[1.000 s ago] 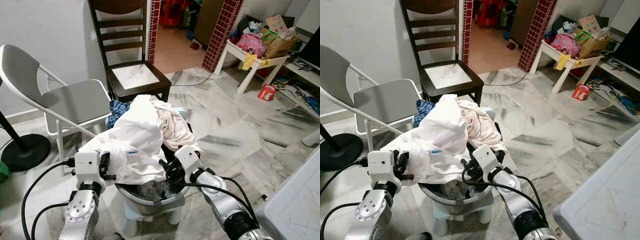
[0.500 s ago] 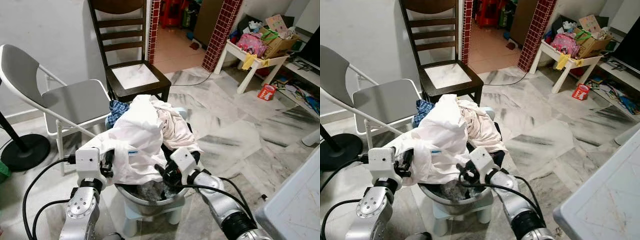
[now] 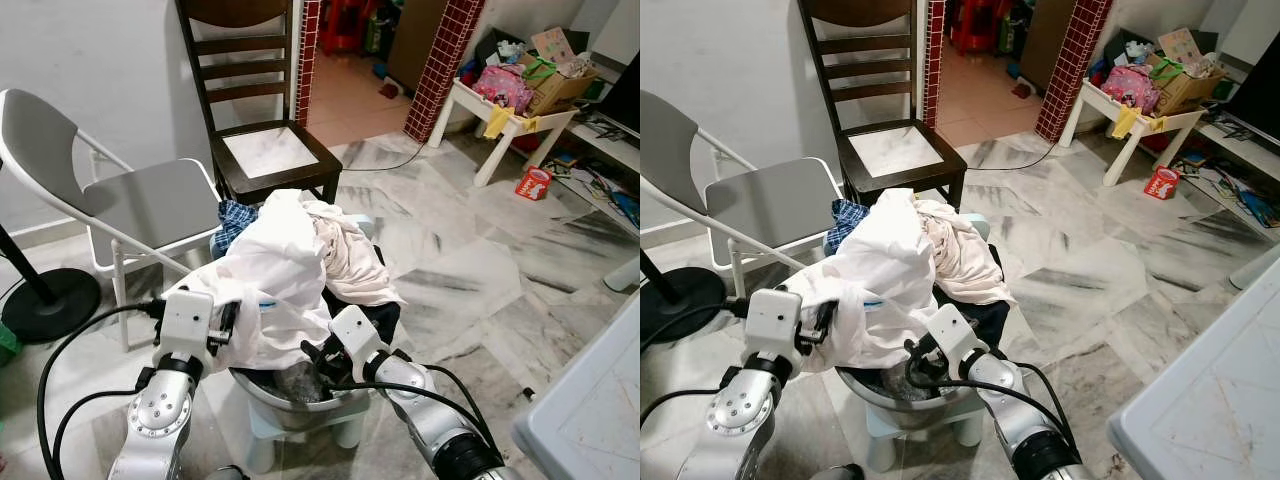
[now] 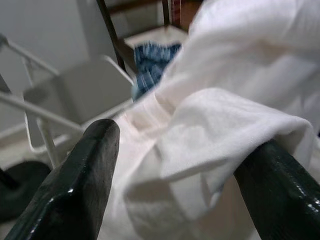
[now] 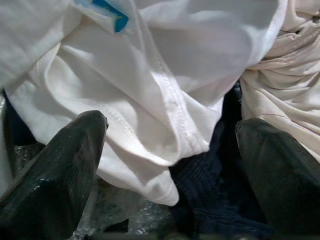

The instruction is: Hang hanger

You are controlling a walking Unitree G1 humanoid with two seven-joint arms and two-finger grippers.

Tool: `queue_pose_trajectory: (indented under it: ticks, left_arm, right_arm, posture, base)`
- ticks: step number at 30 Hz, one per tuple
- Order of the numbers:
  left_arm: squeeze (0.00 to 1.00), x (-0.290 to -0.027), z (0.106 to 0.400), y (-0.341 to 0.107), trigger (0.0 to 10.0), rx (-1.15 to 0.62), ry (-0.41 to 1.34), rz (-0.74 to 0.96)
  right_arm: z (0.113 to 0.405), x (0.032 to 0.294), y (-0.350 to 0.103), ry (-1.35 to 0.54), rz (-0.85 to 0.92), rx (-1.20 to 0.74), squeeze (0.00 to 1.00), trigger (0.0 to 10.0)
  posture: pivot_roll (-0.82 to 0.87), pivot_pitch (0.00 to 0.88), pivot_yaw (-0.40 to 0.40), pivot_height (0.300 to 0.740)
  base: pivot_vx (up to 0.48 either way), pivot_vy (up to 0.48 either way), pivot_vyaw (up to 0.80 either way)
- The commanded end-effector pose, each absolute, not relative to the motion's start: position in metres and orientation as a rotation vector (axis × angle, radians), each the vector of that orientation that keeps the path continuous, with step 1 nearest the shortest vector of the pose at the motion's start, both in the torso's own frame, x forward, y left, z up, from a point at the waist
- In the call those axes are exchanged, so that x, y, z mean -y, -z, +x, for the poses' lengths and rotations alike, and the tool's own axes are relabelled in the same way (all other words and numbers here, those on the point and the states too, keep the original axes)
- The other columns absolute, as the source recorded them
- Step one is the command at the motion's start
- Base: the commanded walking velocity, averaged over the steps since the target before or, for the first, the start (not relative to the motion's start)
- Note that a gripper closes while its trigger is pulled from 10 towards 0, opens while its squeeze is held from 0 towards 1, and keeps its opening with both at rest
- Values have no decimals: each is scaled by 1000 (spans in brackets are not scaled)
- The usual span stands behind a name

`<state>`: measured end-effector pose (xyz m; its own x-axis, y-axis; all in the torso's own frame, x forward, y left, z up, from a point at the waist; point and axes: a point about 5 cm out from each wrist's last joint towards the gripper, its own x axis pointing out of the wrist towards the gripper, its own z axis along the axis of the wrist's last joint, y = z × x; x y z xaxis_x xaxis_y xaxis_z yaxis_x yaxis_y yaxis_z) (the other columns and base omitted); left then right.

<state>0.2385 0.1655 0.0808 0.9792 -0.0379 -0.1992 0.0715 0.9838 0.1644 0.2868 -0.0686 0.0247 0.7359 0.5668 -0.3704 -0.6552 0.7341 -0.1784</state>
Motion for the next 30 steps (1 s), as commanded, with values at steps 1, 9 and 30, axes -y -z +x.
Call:
queue_pose_trajectory:
  ticks: [1, 9, 30]
  left_arm:
    - [1000, -161, 234, -78, 10000, -228, 72, 152]
    - [1000, -158, 222, -67, 10000, -277, 92, 142]
    - [1000, -145, 207, -77, 10000, -230, 248, 301]
  right_arm:
    - [290, 73, -25, -657, -313, -307, 0, 10000]
    - [290, 73, -26, -652, -314, -299, 0, 10000]
    - [295, 79, -28, -636, -325, -294, 0, 10000]
  posture:
    - [127, 94, -96, 740]
    - [124, 92, -97, 740]
    - [122, 86, -104, 740]
  base:
    - [0, 0, 0]
    - [0, 0, 0]
    - [0, 0, 0]
